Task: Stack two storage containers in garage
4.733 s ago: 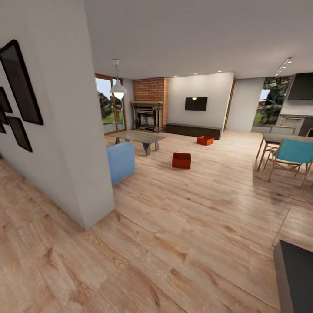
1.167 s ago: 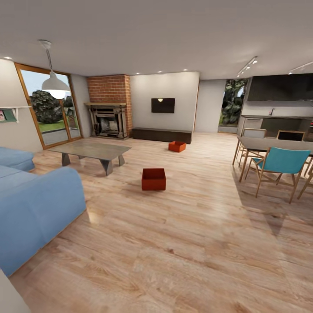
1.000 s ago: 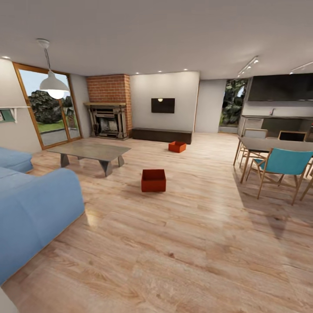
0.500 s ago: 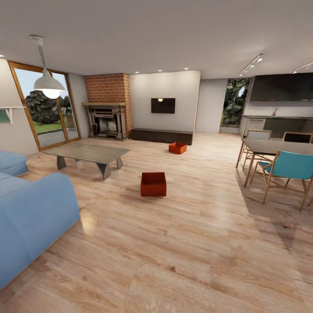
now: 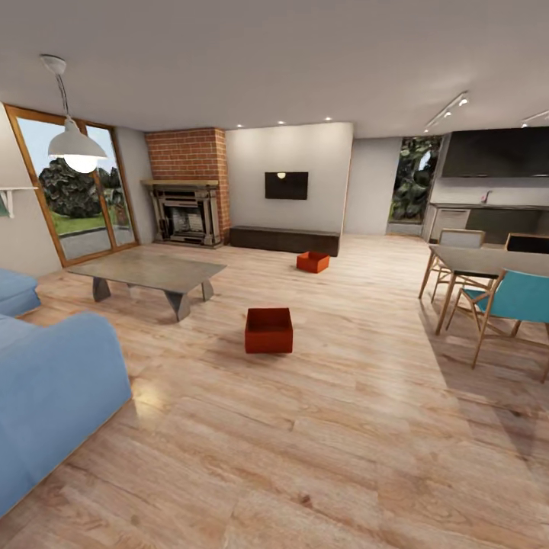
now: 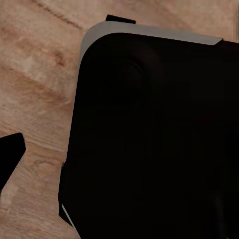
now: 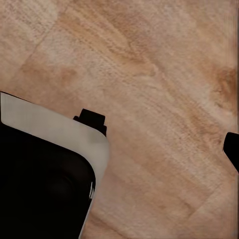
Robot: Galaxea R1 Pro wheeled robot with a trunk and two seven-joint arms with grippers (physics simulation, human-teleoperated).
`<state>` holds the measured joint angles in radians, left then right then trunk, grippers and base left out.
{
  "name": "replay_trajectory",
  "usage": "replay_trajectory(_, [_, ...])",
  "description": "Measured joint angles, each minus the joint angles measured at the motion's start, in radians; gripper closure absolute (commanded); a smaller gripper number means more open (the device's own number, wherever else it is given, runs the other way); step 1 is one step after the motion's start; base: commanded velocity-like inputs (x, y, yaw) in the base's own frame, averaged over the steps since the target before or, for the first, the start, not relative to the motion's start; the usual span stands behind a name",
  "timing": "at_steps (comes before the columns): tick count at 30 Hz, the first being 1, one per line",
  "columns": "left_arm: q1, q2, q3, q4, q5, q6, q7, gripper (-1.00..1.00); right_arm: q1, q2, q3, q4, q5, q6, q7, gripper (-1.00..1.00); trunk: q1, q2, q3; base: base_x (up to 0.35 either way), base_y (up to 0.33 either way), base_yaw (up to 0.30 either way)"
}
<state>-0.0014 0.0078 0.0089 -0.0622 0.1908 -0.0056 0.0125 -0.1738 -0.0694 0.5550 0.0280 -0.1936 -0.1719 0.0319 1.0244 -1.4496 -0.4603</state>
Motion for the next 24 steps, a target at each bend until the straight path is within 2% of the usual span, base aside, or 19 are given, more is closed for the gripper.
replay_trajectory(24, [0.0, 0.0, 0.0, 0.0, 0.0, 0.0, 0.0, -1.0, 0.0, 0.0, 0.0, 0.0, 0.0, 0.0, 0.0, -1.0, 0.0, 0.0, 0.0, 0.321, 0.0, 0.001])
